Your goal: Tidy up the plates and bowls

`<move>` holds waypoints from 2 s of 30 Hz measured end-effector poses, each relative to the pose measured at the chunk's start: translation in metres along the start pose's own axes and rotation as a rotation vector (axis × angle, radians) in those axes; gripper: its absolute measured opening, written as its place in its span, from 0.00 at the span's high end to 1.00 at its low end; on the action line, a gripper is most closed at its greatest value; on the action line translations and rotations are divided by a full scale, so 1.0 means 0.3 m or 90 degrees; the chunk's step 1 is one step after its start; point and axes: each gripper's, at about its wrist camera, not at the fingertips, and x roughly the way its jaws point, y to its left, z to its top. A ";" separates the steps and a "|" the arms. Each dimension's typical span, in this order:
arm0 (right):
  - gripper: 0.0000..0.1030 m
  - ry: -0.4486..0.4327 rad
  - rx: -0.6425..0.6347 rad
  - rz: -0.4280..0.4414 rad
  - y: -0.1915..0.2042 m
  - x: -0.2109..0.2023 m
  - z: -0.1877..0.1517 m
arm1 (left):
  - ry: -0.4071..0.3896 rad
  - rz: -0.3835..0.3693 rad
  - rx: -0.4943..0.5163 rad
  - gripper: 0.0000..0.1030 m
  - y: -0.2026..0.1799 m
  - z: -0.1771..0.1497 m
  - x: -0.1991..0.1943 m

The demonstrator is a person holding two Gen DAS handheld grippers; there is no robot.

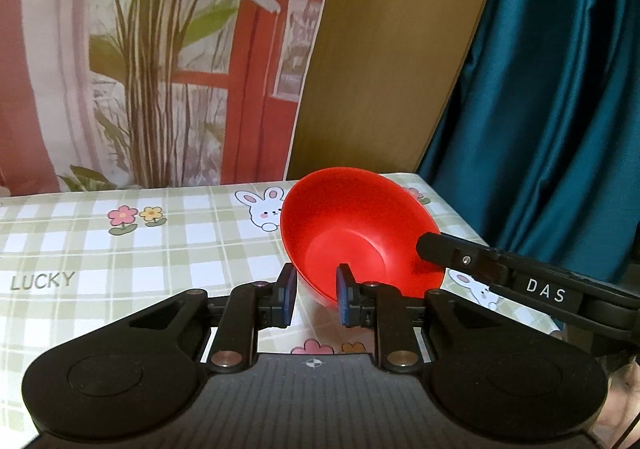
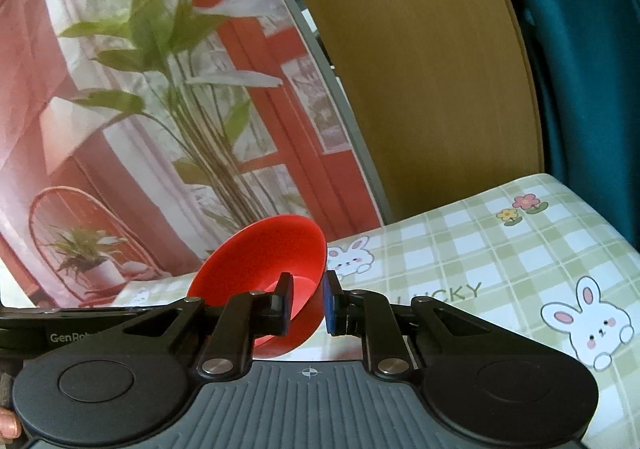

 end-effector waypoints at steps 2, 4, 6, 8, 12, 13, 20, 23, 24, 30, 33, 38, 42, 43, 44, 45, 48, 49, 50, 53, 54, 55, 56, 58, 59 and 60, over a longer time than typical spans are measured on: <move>0.85 -0.001 0.002 0.004 0.016 -0.032 -0.013 | -0.005 -0.003 0.000 0.78 -0.006 -0.013 -0.036; 0.85 -0.002 0.001 0.005 0.028 -0.062 -0.028 | -0.008 -0.007 -0.003 0.78 -0.007 -0.029 -0.068; 0.85 -0.003 -0.008 0.000 0.046 -0.092 -0.044 | -0.009 -0.013 -0.003 0.78 -0.010 -0.044 -0.096; 0.85 -0.003 -0.010 -0.002 0.058 -0.123 -0.061 | -0.010 -0.016 0.002 0.78 -0.014 -0.058 -0.120; 0.85 0.003 -0.003 -0.005 0.069 -0.179 -0.095 | -0.005 -0.024 0.002 0.78 -0.025 -0.091 -0.165; 0.85 0.004 -0.002 -0.005 0.073 -0.195 -0.104 | -0.002 -0.026 0.002 0.78 -0.030 -0.097 -0.172; 0.85 0.019 0.004 -0.012 0.085 -0.279 -0.171 | 0.015 -0.040 -0.018 0.78 -0.055 -0.165 -0.227; 0.85 0.035 0.009 -0.013 0.081 -0.297 -0.201 | 0.021 -0.044 -0.033 0.78 -0.061 -0.197 -0.244; 0.85 0.040 0.010 -0.014 0.080 -0.302 -0.210 | 0.023 -0.044 -0.036 0.78 -0.064 -0.207 -0.248; 0.85 0.072 0.002 -0.017 0.073 -0.314 -0.272 | 0.045 -0.045 -0.058 0.78 -0.064 -0.264 -0.261; 0.85 0.088 0.002 -0.019 0.063 -0.316 -0.302 | 0.051 -0.041 -0.063 0.78 -0.064 -0.282 -0.260; 0.85 0.103 0.003 -0.029 0.057 -0.303 -0.332 | 0.072 -0.034 -0.048 0.78 -0.077 -0.311 -0.253; 0.84 0.111 -0.020 -0.048 0.069 -0.290 -0.352 | 0.081 -0.025 -0.040 0.78 -0.084 -0.322 -0.250; 0.84 0.112 -0.018 -0.047 0.067 -0.288 -0.353 | 0.083 -0.025 -0.040 0.78 -0.082 -0.324 -0.249; 0.84 0.113 -0.015 -0.046 0.063 -0.287 -0.353 | 0.086 -0.024 -0.041 0.78 -0.080 -0.327 -0.247; 0.84 0.115 -0.014 -0.046 0.062 -0.286 -0.354 | 0.089 -0.024 -0.043 0.78 -0.080 -0.331 -0.247; 0.84 0.121 -0.018 -0.051 0.061 -0.278 -0.359 | 0.095 -0.022 -0.043 0.78 -0.080 -0.340 -0.241; 0.84 0.125 -0.018 -0.053 0.060 -0.274 -0.362 | 0.098 -0.021 -0.041 0.78 -0.081 -0.343 -0.239; 0.84 0.128 -0.018 -0.054 0.058 -0.270 -0.363 | 0.100 -0.020 -0.040 0.78 -0.083 -0.345 -0.237; 0.83 0.132 -0.014 -0.055 0.052 -0.267 -0.368 | 0.106 -0.027 -0.043 0.77 -0.077 -0.346 -0.235; 0.83 0.132 -0.012 -0.054 0.050 -0.267 -0.368 | 0.106 -0.029 -0.044 0.77 -0.075 -0.346 -0.235; 0.83 0.131 -0.011 -0.054 0.048 -0.268 -0.368 | 0.105 -0.031 -0.046 0.77 -0.073 -0.345 -0.235; 0.83 0.131 -0.012 -0.055 0.046 -0.267 -0.367 | 0.105 -0.032 -0.046 0.77 -0.072 -0.344 -0.236; 0.82 0.132 -0.010 -0.056 0.041 -0.263 -0.368 | 0.104 -0.032 -0.047 0.74 -0.071 -0.344 -0.238; 0.82 0.132 -0.008 -0.056 0.037 -0.262 -0.367 | 0.103 -0.033 -0.049 0.74 -0.070 -0.343 -0.239; 0.82 0.134 -0.008 -0.056 0.035 -0.259 -0.367 | 0.102 -0.032 -0.051 0.74 -0.067 -0.343 -0.241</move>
